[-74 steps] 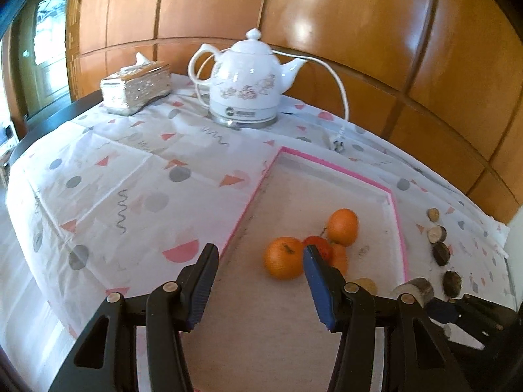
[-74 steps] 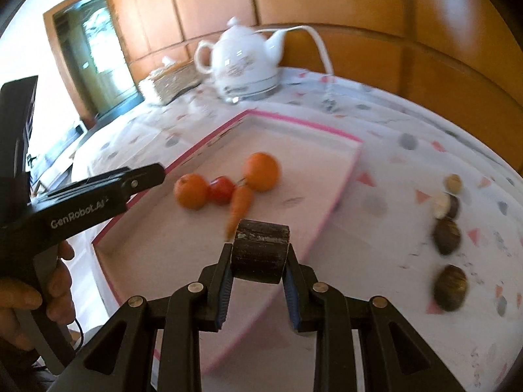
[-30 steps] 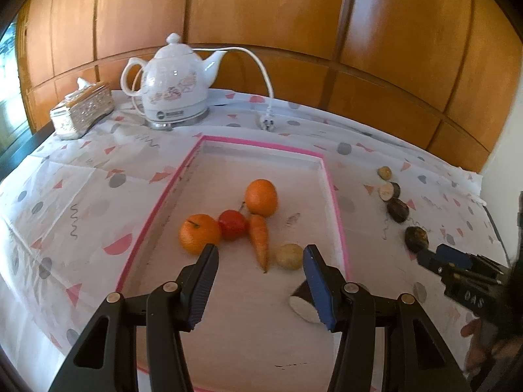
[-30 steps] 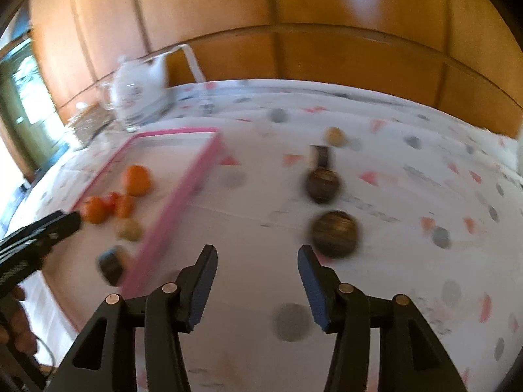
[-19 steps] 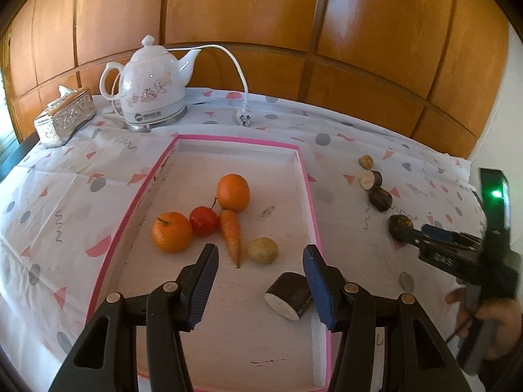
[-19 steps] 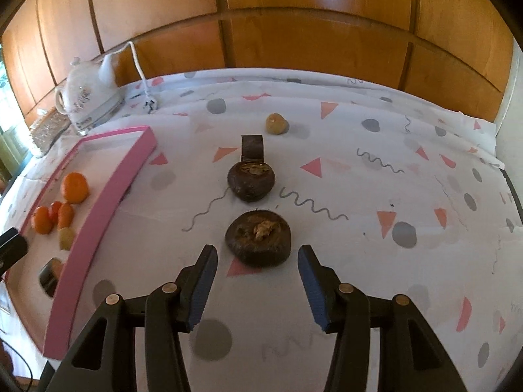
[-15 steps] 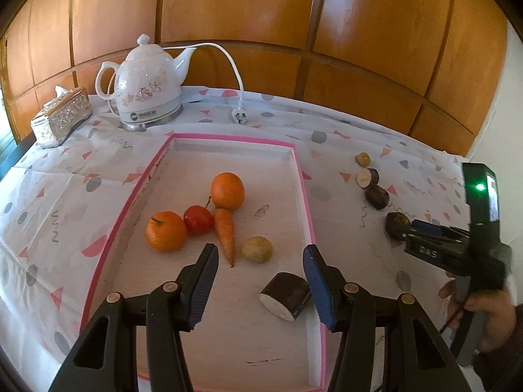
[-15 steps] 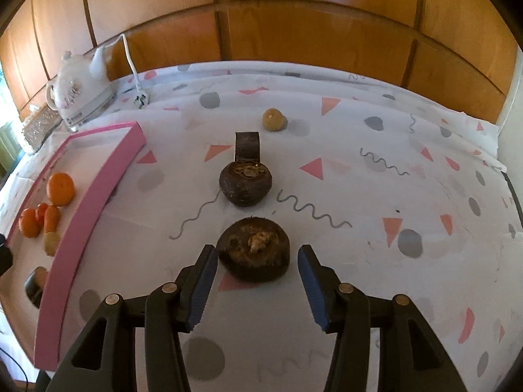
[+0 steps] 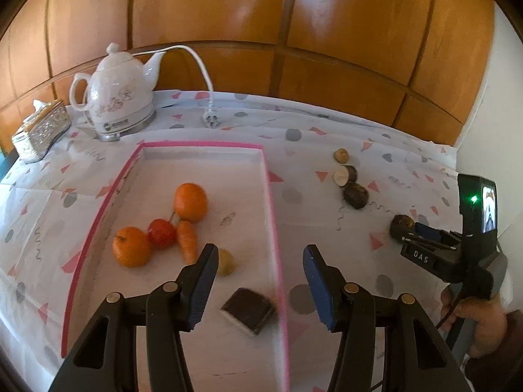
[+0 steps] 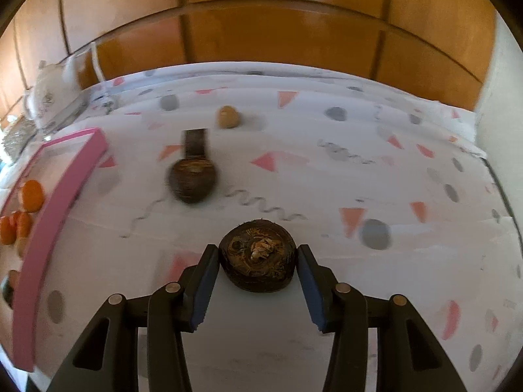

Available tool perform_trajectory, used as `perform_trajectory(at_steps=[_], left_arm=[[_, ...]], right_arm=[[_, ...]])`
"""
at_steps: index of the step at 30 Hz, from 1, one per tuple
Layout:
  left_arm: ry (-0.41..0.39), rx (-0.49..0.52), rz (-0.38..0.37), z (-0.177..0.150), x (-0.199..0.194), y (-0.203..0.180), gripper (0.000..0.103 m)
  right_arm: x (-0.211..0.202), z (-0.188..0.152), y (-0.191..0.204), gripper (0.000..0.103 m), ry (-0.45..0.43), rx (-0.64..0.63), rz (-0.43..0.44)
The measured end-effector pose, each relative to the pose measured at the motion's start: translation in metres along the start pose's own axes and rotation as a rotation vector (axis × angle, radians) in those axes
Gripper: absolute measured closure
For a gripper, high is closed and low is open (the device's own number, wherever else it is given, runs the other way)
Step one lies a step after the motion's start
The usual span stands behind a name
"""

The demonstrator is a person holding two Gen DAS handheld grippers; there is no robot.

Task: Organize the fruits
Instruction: 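Move the right tool to the large brown taro and grasp it, then grasp the smaller brown taro with the left tool while the right tool holds its taro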

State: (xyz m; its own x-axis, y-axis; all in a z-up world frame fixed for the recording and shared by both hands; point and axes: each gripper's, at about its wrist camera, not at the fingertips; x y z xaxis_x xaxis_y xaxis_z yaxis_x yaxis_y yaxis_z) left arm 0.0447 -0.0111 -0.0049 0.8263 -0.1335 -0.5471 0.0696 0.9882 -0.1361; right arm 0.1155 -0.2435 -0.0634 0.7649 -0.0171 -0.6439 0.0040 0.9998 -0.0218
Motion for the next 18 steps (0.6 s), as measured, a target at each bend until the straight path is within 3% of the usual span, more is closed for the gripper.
perform_trajectory(at_steps=[6,18], left_arm=[[0.012,0.018,-0.03,0.007,0.011,-0.018,0.048],[0.041,0.056,-0.055,0.013,0.036,-0.052,0.048]], right_arm=[[-0.001,-0.006,-0.023,0.054,-0.027,0.044,-0.027],[-0.003,-0.011,-0.027,0.054,-0.057,0.067,-0.014]])
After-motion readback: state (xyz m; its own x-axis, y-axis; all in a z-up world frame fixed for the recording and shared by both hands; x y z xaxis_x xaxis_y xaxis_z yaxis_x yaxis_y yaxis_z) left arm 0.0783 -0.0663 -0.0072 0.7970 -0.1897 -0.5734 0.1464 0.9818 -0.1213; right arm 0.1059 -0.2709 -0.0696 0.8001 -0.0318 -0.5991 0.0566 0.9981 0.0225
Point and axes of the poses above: each gripper's, at about its wrist camera, not at the fingertips, and x roughly the way its jaws point, y to its left, z to its top, and after that the axes turned 13 degrees about -y, right-handed
